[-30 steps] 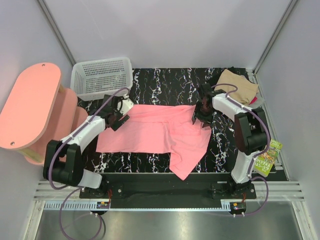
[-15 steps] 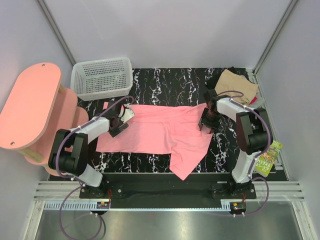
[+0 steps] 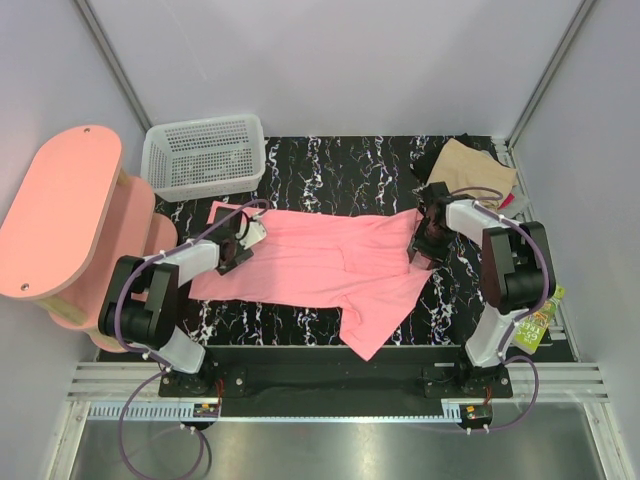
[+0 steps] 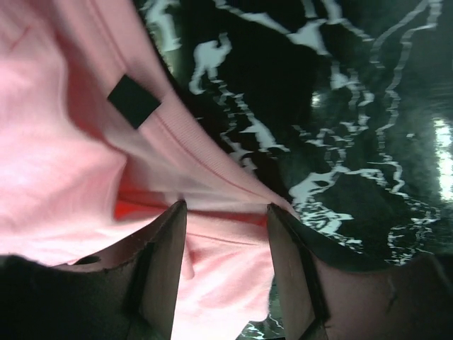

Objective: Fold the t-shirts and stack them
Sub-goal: Fold the flattened tshirt in 1/3 of the way

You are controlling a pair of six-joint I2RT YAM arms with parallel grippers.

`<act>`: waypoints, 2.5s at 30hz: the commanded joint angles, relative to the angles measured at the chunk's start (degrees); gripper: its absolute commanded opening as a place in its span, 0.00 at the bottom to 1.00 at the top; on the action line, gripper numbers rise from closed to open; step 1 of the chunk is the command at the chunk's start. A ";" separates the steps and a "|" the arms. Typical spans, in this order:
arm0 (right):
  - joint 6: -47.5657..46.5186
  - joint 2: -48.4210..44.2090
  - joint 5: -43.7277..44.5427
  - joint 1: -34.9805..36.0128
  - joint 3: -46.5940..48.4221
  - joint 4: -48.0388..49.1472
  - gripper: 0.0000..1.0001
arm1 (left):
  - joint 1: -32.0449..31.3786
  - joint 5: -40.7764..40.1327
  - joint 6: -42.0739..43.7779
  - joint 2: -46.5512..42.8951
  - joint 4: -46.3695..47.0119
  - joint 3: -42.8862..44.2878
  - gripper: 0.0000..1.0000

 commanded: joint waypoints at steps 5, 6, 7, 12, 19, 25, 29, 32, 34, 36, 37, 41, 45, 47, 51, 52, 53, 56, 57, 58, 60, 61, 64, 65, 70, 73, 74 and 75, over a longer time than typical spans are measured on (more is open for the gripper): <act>-0.95 0.06 3.01 -3.06 -2.81 -0.47 0.57 | 4.45 1.18 1.86 -1.16 1.16 -3.41 0.78; -1.04 0.49 2.40 -3.06 -2.20 -0.47 0.56 | 4.62 1.44 1.87 -1.34 1.07 -3.67 0.77; -1.04 0.58 1.87 -3.06 -1.76 -0.47 0.56 | 4.63 1.62 1.87 -1.60 0.98 -3.76 0.77; 0.10 -1.25 -6.37 -2.97 3.16 -1.26 0.56 | 4.63 3.02 -0.33 -2.57 -1.13 -2.18 0.77; 2.21 -2.41 -15.44 -2.71 14.32 -1.97 0.56 | 4.54 4.60 -2.79 -3.54 -3.68 0.63 0.77; 2.30 6.28 -16.94 -1.83 23.20 -2.85 0.56 | 4.45 6.45 -5.51 -4.76 -7.27 4.58 0.77; 2.39 12.26 -16.77 -1.74 27.15 -3.11 0.55 | 4.28 8.56 -7.71 -6.43 -11.23 8.89 0.77; 2.30 15.69 -16.68 -1.65 27.60 -3.11 0.54 | 4.19 11.10 -9.82 -7.32 -14.05 13.54 0.78; 2.30 17.19 -16.33 -1.39 27.34 -3.20 0.53 | 4.28 11.64 -11.22 -6.88 -14.66 16.61 0.78; 2.21 17.72 -15.45 -1.04 26.47 -3.20 0.52 | 4.28 10.85 -11.84 -5.83 -14.67 18.12 0.79; 2.04 17.55 -14.84 -0.95 26.11 -3.03 0.52 | 4.28 10.58 -12.19 -4.34 -15.19 19.34 0.79; 0.81 18.60 -11.24 -0.68 26.54 -3.02 0.53 | 4.10 11.28 -11.93 -3.10 -15.90 18.13 0.78; -0.07 22.90 -9.47 -0.86 30.93 -3.73 0.53 | 3.40 11.55 -11.14 -4.41 -15.90 14.97 0.77; 0.01 26.75 -9.21 -0.86 36.01 -5.13 0.53 | 3.31 11.29 -11.14 -5.03 -15.90 13.73 0.77; -2.00 32.57 -5.52 -0.95 46.39 -10.22 0.52 | 3.13 10.76 -11.14 -5.82 -15.72 12.41 0.77; -2.70 33.27 -5.17 -0.95 49.72 -11.80 0.53 | 3.13 10.76 -11.23 -6.00 -15.81 12.15 0.77; -3.15 34.24 -4.64 -0.86 51.06 -12.42 0.53 | 3.05 10.93 -11.32 -6.17 -15.81 11.97 0.77; -4.38 33.64 -3.85 -0.86 54.40 -14.01 0.57 | 2.87 11.02 -11.84 -6.35 -15.54 11.62 0.77; -4.29 33.37 -3.41 -0.86 55.02 -14.44 0.58 | 2.61 11.02 -12.02 -6.35 -15.63 11.53 0.77; -4.21 32.85 -3.49 -0.86 56.16 -16.02 0.61 | 2.43 10.85 -12.37 -6.52 -15.72 11.53 0.77; -4.29 30.04 -3.67 -0.60 56.26 -17.08 0.65 | 1.99 10.23 -12.46 -7.14 -15.72 11.36 0.77; -4.29 28.55 -3.50 -0.42 55.13 -18.04 0.65 | 1.90 9.97 -12.46 -8.19 -15.72 11.18 0.77; -4.82 19.07 0.62 1.59 48.65 -17.88 0.66 | 1.73 9.79 -12.64 -11.18 -16.68 10.48 0.78; -4.82 13.47 2.55 2.30 46.52 -17.88 0.67 | 1.64 10.05 -12.72 -12.40 -17.30 10.13 0.78; -2.36 -5.62 3.45 9.92 25.39 -15.42 0.68 | 0.06 10.05 -12.64 -21.19 -21.51 6.27 0.81; -0.69 -18.62 1.44 16.77 12.37 -14.27 0.67 | -0.12 10.05 -11.85 -25.94 -23.54 2.93 0.82; -0.08 -20.92 0.64 18.55 9.18 -14.27 0.66 | -0.21 9.97 -11.58 -26.99 -24.06 1.88 0.82; 1.41 -22.95 -0.32 20.39 3.14 -13.75 0.64 | -0.21 9.88 -10.97 -28.74 -24.59 -0.14 0.83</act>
